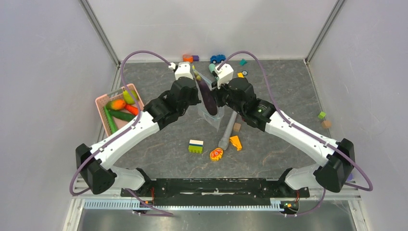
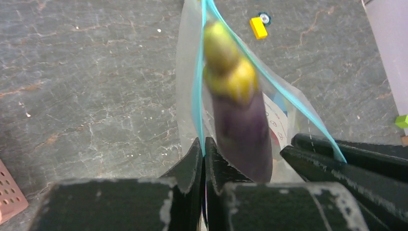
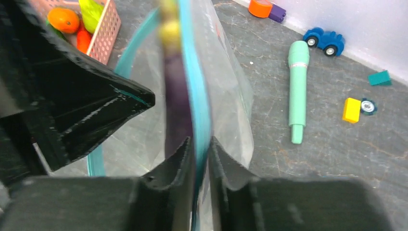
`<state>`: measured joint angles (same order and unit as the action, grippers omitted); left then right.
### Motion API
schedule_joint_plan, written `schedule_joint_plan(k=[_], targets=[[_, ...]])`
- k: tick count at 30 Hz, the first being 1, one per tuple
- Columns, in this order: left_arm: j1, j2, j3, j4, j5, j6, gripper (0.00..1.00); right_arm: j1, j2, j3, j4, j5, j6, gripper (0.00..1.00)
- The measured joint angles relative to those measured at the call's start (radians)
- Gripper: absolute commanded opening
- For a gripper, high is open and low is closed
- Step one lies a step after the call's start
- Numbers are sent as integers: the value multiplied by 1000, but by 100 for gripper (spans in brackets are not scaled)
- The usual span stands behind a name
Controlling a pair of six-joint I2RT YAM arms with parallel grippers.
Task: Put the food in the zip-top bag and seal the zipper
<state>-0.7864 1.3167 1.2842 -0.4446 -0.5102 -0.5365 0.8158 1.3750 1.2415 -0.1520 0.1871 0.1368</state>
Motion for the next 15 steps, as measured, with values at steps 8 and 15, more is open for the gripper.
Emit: schedule_joint_plan(k=[8, 15], targets=[[6, 89, 4, -3, 42, 0, 2, 0, -10, -60, 0, 101, -117, 67], [13, 91, -3, 13, 72, 0, 2, 0, -64, -135, 16, 163, -144, 71]])
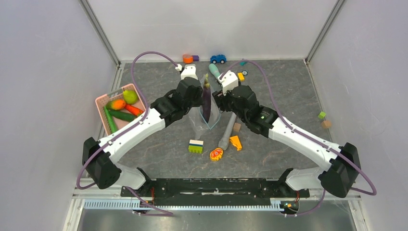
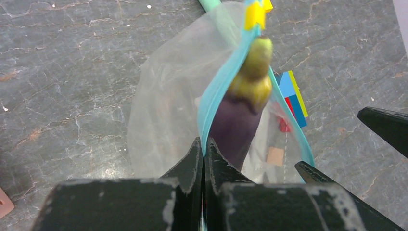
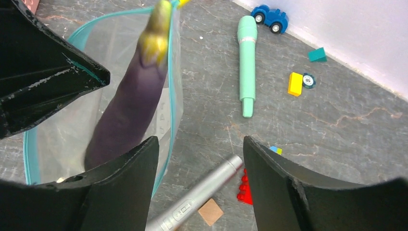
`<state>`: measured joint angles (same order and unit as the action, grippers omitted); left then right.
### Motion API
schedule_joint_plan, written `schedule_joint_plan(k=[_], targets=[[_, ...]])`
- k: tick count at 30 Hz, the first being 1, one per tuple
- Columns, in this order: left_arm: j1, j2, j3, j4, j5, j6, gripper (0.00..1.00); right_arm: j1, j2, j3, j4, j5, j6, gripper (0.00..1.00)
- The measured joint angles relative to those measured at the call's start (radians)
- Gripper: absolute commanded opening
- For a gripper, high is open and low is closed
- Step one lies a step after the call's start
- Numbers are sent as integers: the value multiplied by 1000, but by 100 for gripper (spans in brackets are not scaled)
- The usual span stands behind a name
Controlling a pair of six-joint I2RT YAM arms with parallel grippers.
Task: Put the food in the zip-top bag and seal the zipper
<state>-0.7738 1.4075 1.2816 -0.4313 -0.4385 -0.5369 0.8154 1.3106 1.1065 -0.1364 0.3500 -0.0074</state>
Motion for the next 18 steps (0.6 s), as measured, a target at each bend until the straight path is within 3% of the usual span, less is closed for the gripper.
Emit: schedule_joint_plan(k=[10, 18], targets=[[0, -14, -29, 11, 31, 0, 2, -5, -3, -42, 45, -71, 85, 74], [0, -15, -38, 10, 34, -1, 2, -5, -71, -68, 131, -175, 109, 63]])
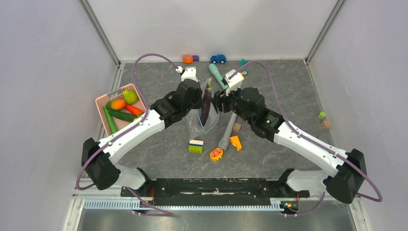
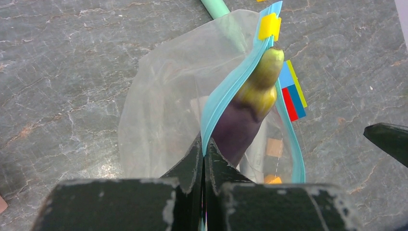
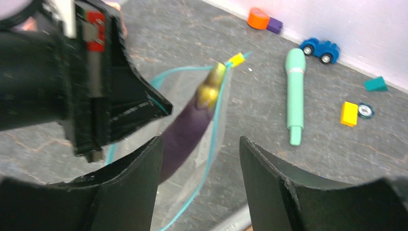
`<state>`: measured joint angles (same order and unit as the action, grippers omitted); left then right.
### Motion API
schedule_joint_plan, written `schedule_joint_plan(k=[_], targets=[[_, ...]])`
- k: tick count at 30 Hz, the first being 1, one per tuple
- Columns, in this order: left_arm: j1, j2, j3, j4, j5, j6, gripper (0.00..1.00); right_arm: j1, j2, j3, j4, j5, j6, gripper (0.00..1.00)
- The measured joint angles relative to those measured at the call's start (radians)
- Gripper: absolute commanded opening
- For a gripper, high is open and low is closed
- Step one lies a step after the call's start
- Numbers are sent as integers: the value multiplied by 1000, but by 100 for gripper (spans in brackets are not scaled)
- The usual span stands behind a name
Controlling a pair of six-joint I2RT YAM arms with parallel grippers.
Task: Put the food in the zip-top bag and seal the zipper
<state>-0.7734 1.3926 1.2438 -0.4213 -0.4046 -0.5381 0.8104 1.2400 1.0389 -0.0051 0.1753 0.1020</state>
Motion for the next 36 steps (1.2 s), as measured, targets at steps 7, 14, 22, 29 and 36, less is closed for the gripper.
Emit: schedule_joint_plan(k=[7, 14, 22, 29, 36], targets=[[0, 0, 0, 0, 26, -3, 2, 0, 28, -4, 68, -86, 87, 49], [0, -23, -17, 1, 77, -6, 2, 0, 172, 5, 71, -17, 172, 35], [4, -101, -58, 26, 144, -6, 2, -1, 322, 25, 80, 3, 212, 36], [4, -129, -67, 50, 137, -6, 2, -1, 326, 25, 98, -47, 202, 46], [4, -130, -81, 49, 64, -6, 2, -1, 178, -2, 91, -51, 119, 64]])
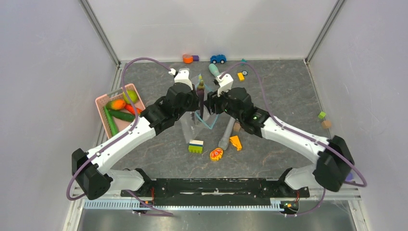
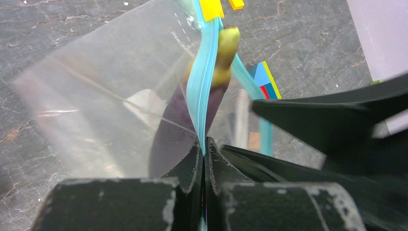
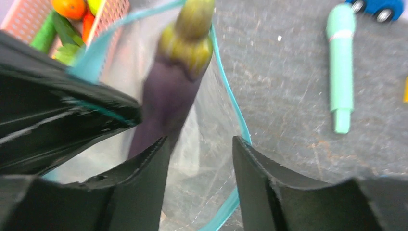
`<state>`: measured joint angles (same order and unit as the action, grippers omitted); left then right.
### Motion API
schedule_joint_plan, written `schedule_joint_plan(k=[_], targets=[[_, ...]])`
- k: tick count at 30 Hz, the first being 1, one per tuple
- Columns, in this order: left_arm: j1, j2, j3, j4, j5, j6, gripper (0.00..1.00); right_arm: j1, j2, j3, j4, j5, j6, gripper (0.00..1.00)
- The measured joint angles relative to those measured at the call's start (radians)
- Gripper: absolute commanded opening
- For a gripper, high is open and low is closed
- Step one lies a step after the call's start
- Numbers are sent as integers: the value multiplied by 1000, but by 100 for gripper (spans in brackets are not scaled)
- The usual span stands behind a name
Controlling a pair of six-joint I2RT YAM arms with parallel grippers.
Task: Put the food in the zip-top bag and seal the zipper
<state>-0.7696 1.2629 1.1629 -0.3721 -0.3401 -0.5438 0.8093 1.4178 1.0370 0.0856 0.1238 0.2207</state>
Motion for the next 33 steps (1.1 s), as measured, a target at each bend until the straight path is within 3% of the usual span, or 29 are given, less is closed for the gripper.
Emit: schedule_joint_plan(k=[6, 12, 14, 19, 22, 28, 33], targets=[[0, -10, -14, 0, -10, 0, 2, 0, -172, -49, 26, 37, -71, 72], [0, -22, -25, 0, -10, 0, 2, -3, -180, -93, 10, 54, -87, 72], [0, -22, -26, 0, -10, -1, 2, -5, -152, -101, 0, 32, -81, 65], [0, -22, -26, -3, -14, -1, 2, -6, -49, -95, -20, 5, -58, 19], [0, -19, -8, -71, -63, 0, 3, -19, 8, -59, -100, 78, -45, 0], [3, -8, 63, -283, -259, -16, 8, -98, 19, 60, -190, 265, -52, 0], [34, -5, 86, -313, -285, -23, 12, -98, -13, 121, -178, 209, -105, 0]])
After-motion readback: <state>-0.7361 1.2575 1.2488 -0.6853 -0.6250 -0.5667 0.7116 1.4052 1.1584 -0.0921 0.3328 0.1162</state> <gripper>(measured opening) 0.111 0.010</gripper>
